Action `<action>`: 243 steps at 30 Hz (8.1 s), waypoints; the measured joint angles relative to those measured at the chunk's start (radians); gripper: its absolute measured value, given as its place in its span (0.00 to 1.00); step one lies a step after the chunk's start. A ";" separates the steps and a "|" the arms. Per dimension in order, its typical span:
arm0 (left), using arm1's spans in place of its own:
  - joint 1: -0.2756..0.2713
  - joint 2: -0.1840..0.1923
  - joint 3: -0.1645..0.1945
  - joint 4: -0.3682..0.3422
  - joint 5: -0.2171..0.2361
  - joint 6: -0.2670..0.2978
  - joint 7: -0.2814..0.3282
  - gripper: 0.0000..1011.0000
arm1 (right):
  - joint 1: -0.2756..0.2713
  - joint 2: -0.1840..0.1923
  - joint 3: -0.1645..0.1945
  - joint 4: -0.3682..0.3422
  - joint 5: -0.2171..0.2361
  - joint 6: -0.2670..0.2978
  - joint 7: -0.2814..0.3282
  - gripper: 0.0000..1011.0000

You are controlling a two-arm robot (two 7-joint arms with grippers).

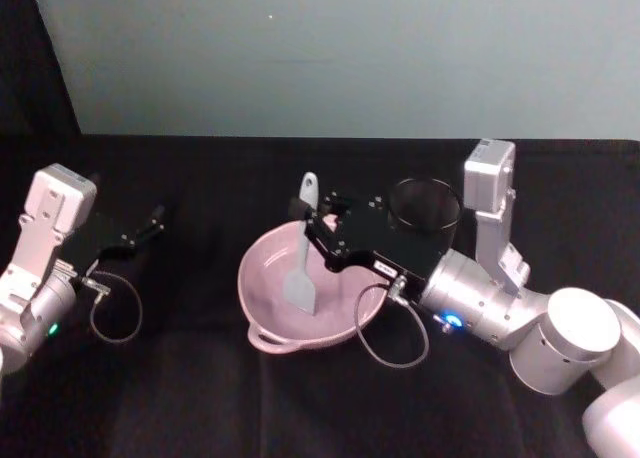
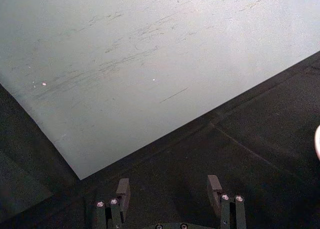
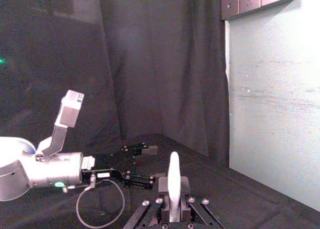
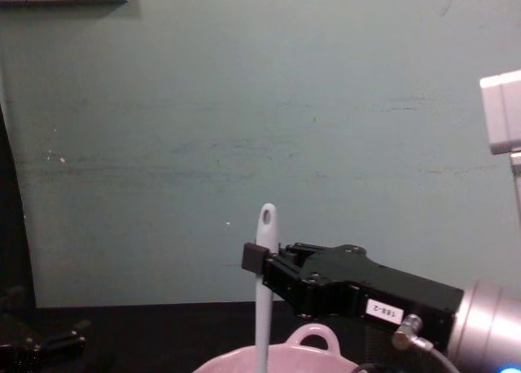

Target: Use the one hand to pick up the spoon and stir the clear water in the bowl.

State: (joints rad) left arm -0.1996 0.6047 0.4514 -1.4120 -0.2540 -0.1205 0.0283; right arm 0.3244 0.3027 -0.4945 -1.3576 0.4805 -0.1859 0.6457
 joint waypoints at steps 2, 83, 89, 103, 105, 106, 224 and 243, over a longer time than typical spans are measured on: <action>0.000 0.000 0.000 0.000 0.000 0.000 0.000 1.00 | 0.009 -0.007 -0.005 0.013 0.001 0.000 -0.001 0.11; 0.000 0.000 0.000 0.000 0.000 0.000 0.000 1.00 | 0.043 0.087 0.133 -0.159 0.189 0.168 -0.109 0.11; 0.000 0.000 0.000 0.000 0.000 0.000 0.000 1.00 | 0.056 0.115 0.156 -0.164 0.250 0.227 -0.126 0.11; 0.000 0.000 0.000 0.000 0.000 0.000 0.000 1.00 | 0.080 0.130 0.189 -0.114 0.298 0.235 -0.209 0.11; 0.000 0.000 0.000 0.000 0.000 0.000 0.000 1.00 | 0.090 0.127 0.191 -0.097 0.298 0.231 -0.218 0.11; 0.000 0.000 0.000 0.000 0.000 0.000 0.000 1.00 | 0.099 0.121 0.191 -0.079 0.298 0.228 -0.224 0.11; 0.000 0.000 0.000 0.000 0.000 0.000 0.000 1.00 | 0.086 0.029 0.212 0.205 0.321 0.204 -0.203 0.95; 0.000 0.000 0.000 0.000 0.000 0.000 0.000 1.00 | -0.033 0.092 0.248 0.088 0.226 0.128 -0.257 0.99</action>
State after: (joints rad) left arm -0.1995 0.6047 0.4514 -1.4120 -0.2539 -0.1205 0.0283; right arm 0.2912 0.3948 -0.2461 -1.2697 0.7063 -0.0575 0.3889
